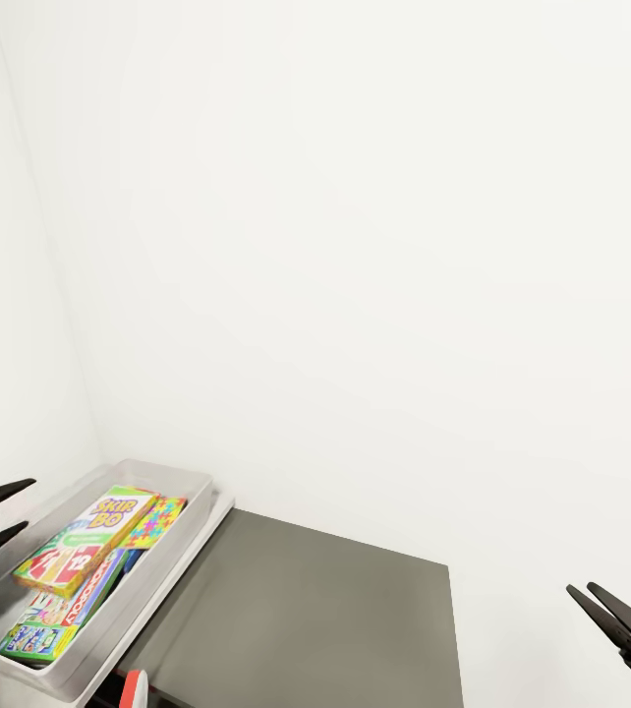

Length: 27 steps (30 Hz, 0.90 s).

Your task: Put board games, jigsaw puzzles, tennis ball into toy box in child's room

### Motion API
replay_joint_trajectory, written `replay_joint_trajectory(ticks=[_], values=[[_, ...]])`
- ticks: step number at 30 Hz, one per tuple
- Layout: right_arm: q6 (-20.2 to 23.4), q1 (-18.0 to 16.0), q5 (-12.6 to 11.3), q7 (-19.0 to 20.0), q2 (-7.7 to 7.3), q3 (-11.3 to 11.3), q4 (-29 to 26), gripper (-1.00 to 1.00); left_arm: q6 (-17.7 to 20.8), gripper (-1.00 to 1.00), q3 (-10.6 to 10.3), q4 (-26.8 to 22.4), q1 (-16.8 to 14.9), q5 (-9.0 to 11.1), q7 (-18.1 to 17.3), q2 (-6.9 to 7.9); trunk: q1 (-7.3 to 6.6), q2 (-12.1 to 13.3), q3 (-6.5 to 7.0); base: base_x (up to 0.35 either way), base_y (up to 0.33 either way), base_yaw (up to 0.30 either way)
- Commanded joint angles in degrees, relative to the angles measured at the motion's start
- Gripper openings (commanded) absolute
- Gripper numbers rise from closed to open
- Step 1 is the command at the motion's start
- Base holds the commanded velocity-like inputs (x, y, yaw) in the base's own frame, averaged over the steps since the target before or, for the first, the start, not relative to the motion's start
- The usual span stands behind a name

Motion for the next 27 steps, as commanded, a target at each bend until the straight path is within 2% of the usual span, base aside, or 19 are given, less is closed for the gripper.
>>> replay_joint_trajectory(ticks=[1,7,9,11,12,16,23,27], values=[[0.4,0.0,-0.3,-0.1,-0.02,0.0,0.0,1.00,0.2,1.00,0.1,0.0,0.0,-0.5,-2.5,0.20,0.01,-0.1,-0.07,0.000,0.000,0.000],[0.4,0.0,-0.3,0.0,-0.02,0.0,0.0,1.00,0.2,1.00,-0.1,-1.6,0.2,-0.6,-8.3,0.81,0.01,-0.1,-0.07,0.000,0.000,0.000],[0.4,0.0,-0.3,0.1,0.06,0.0,0.0,1.00,0.2,1.00,-0.3,-5.3,1.0,-0.6,-11.5,0.81,0.01,-0.1,-0.07,0.000,0.000,0.000],[0.3,0.0,-0.3,0.2,0.17,0.0,-0.1,1.00,0.2,1.00,-0.6,-10.9,3.7,-0.6,-15.7,0.73,0.01,-0.1,-0.07,0.000,0.000,0.000],[0.3,0.0,-0.3,0.2,0.22,0.0,-0.1,1.00,0.2,1.00,-0.8,-17.7,7.3,-0.6,-20.5,0.49,0.01,-0.1,-0.07,0.000,0.000,0.000],[0.3,0.0,-0.3,0.2,0.21,0.0,-0.1,1.00,0.2,1.00,-0.8,-23.2,9.8,-0.6,-25.7,0.23,0.01,-0.1,-0.07,-0.010,0.000,0.000],[0.5,0.0,-0.3,0.2,0.09,0.0,-0.1,1.00,0.2,1.00,-0.6,-25.4,10.9,-0.6,-29.5,0.22,0.01,-0.1,-0.07,-0.018,0.000,0.000],[0.7,0.0,-0.4,0.1,-0.07,0.0,-0.2,1.00,0.2,1.00,-0.6,-27.2,11.4,-0.6,-31.4,0.17,0.01,-0.1,-0.07,-0.227,0.017,0.000]])
